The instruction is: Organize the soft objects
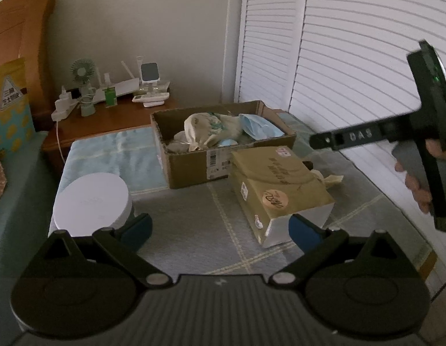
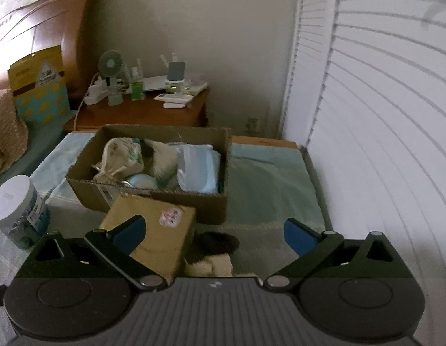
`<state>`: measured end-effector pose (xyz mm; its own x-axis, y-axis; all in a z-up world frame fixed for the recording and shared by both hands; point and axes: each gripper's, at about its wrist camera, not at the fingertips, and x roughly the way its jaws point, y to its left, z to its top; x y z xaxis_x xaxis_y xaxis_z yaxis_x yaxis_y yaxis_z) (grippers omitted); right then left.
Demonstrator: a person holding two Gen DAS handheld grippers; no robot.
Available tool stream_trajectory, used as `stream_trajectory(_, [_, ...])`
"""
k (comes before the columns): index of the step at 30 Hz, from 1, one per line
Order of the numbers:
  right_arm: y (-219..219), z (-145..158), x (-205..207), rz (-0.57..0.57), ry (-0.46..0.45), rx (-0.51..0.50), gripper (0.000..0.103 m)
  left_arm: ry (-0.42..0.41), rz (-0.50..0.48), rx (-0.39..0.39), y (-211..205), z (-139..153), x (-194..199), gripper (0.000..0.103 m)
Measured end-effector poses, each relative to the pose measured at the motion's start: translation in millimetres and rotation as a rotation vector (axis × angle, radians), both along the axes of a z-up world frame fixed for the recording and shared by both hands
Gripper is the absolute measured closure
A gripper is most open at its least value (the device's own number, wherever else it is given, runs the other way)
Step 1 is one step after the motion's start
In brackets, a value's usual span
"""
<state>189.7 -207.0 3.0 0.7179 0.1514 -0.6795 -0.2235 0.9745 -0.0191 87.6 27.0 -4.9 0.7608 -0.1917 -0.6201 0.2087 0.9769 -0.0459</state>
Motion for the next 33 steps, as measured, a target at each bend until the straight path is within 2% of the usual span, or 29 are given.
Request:
stream_trajectory(11, [-31.5,-35.8,-15.4,-0.106,0.073,0.024,0.001,0.024,-0.015,-0.001,-3.6,-6.3,8.7,0.003])
stream_trajectory(14, [-33.9,-41.2,-15.9,-0.092,0.084,0.037,0.005,0.032,-0.015,-0.002,-5.0,-8.7,11.7,0.003])
stream_trajectory(18, [-33.5,-47.2,-13.7,-0.059,0.098,0.069,0.018,0.043,-0.016,-0.002,-7.3,-10.9,15.4,0.003])
stream_trajectory(21, [-32.6,-55.1,-8.0,-0.052,0.115,0.064,0.023,0.047,-0.016,0.005,-8.4,-12.0,17.9,0.003])
stream_trajectory(30, [-36.0,-76.5,-2.7,0.004,0.14,0.052,0.029,0.074,-0.021,0.014,-13.5,-19.0,30.8,0.003])
stream_trajectory(33, [-34.9,-81.0,-0.2,0.025,0.123,0.046,0.031,0.08,-0.023,0.018,-15.4,-20.8,34.2,0.003])
